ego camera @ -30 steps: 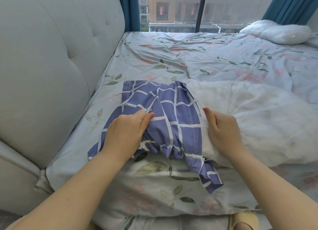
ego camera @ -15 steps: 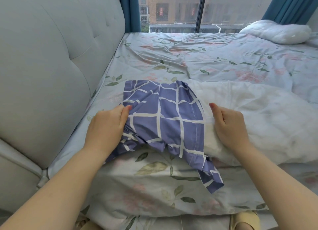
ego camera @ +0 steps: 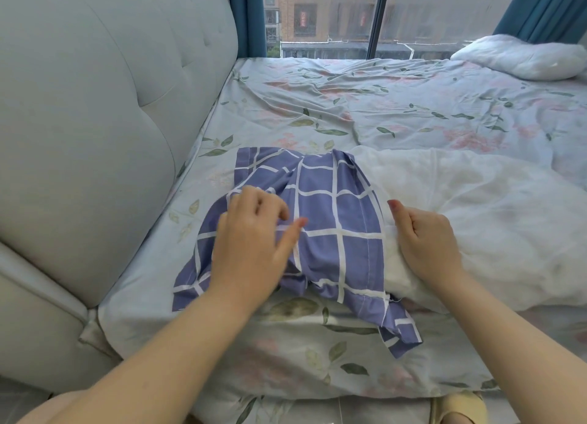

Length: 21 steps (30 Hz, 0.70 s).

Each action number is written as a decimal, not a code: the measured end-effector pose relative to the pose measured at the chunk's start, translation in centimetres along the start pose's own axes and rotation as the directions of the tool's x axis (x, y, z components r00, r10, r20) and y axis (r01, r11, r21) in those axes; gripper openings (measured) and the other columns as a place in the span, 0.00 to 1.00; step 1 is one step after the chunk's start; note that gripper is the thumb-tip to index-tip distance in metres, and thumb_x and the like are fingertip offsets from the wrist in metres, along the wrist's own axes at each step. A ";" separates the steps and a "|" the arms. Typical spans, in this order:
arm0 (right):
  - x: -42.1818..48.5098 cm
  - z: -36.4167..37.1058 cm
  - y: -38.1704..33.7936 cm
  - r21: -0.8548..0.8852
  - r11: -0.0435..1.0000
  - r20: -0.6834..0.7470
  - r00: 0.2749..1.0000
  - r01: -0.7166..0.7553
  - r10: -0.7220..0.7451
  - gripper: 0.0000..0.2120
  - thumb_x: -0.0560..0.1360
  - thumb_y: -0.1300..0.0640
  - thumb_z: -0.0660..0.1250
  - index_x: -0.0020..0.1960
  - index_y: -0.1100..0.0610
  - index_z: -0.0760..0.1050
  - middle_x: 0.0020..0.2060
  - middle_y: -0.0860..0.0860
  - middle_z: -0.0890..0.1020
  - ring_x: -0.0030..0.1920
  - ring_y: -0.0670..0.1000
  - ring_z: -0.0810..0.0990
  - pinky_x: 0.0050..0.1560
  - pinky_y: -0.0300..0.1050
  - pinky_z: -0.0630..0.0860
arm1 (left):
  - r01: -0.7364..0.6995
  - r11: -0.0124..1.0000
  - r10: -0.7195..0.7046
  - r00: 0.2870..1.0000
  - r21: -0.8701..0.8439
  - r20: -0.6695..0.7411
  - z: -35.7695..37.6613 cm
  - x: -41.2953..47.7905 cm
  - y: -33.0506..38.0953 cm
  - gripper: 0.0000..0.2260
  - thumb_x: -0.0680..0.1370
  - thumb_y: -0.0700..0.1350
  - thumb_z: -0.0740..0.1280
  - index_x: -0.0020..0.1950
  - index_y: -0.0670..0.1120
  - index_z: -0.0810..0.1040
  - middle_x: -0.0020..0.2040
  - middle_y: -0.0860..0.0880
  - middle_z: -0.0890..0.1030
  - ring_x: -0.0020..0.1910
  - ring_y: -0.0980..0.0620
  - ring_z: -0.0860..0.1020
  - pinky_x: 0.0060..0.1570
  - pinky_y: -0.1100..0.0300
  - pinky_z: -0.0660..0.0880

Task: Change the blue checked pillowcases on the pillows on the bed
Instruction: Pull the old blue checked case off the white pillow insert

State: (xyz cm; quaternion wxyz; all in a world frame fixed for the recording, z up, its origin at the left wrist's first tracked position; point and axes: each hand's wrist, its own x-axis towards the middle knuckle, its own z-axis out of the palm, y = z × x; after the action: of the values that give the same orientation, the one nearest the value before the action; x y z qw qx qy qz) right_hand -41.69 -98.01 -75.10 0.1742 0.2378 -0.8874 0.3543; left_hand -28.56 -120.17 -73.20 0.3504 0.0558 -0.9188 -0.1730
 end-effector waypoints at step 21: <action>0.2 0.0 0.3 -0.050 0.999 0.034 0.999 0.005 -0.003 0.27 0.79 0.37 0.49 0.28 0.53 0.53 0.20 0.47 0.59 0.24 0.49 0.60 0.29 0.50 0.58 | -0.294 0.938 0.302 0.953 0.182 -0.017 3.7 1.2 -0.6 0.25 0.85 0.57 0.44 0.32 0.48 0.64 0.24 0.50 0.67 0.24 0.48 0.66 0.24 0.58 0.60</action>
State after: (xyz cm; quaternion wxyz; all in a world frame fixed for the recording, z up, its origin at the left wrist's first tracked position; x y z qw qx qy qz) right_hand -42.06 -97.87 -75.14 0.1660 0.2411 -0.8983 0.3277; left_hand -31.86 -119.95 -75.24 0.3864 -0.0491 -0.9204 -0.0342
